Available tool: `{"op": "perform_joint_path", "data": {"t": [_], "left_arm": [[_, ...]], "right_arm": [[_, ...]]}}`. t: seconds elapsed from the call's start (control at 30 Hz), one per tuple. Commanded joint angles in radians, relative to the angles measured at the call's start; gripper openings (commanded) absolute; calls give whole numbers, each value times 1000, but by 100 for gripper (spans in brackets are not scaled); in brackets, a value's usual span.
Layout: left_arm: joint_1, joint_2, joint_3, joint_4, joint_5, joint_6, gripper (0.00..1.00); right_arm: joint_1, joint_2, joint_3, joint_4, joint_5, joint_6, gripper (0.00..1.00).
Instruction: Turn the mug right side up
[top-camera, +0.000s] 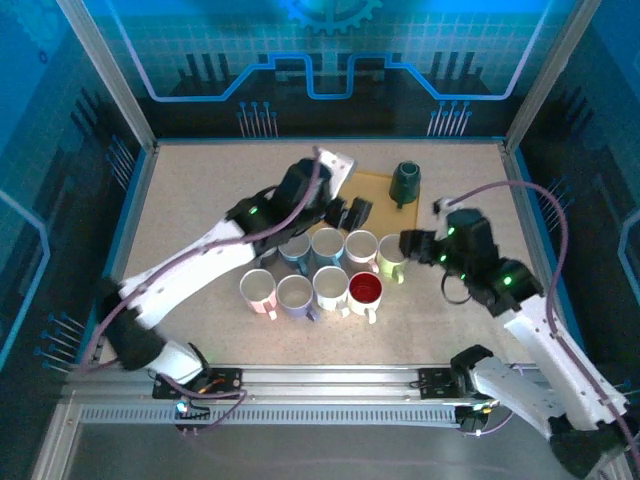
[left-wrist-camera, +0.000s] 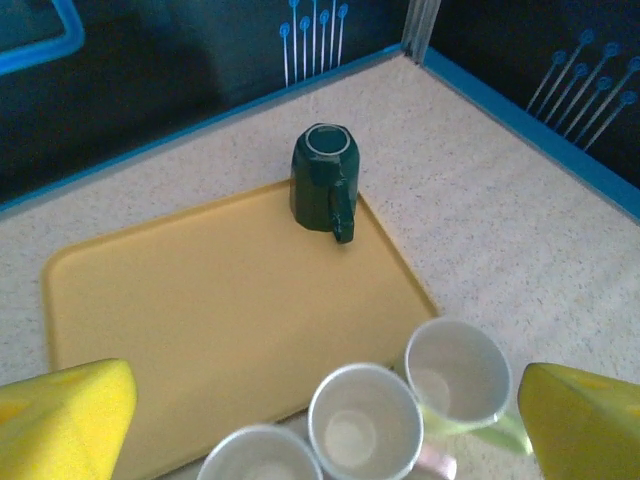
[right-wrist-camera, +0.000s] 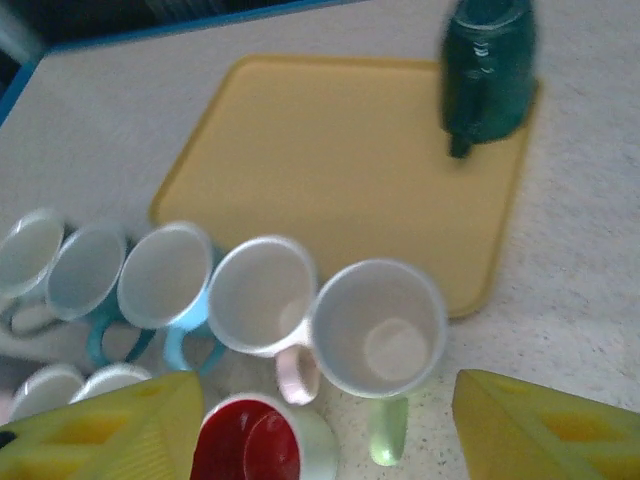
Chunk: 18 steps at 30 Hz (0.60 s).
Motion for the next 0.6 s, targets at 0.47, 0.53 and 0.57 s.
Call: {"op": "perform_joint_path", "data": {"t": [0.47,0.53,0.57], "left_arm": [[29,918,908,51,-88,-182,99],[30,965,925,108,-98,-158,99],[30,994,946,123,-97,-155,99]], "right_arm": [[-247,-64,-24,19,-180,147,80],[-247,-58,-14,15,-164,135,82],[-247,-54,-7,9,-157,129,82]]}}
